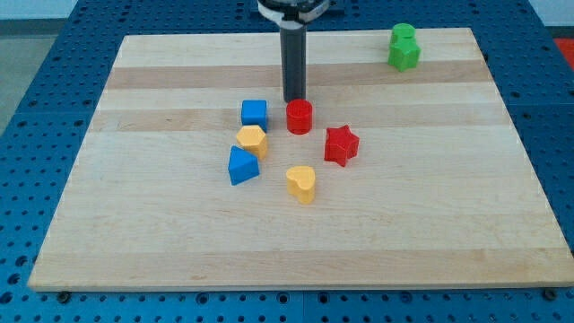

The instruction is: Push the green star into the red star

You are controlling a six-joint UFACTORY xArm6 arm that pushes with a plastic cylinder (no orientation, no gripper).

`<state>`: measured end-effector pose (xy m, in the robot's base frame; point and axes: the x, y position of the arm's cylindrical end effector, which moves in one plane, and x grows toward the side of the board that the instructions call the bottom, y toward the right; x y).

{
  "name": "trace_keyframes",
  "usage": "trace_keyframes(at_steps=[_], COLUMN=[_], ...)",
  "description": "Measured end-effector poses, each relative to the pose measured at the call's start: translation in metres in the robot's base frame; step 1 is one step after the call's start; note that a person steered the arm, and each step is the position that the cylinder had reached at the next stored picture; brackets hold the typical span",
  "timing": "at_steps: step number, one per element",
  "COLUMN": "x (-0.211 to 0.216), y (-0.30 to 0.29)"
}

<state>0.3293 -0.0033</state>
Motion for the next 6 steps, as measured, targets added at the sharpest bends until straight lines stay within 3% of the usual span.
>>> trace_keyframes(at_steps=[2,4,6], x=[-0.137,-0.137,-0.136], y=[0.031,0.128,0.171])
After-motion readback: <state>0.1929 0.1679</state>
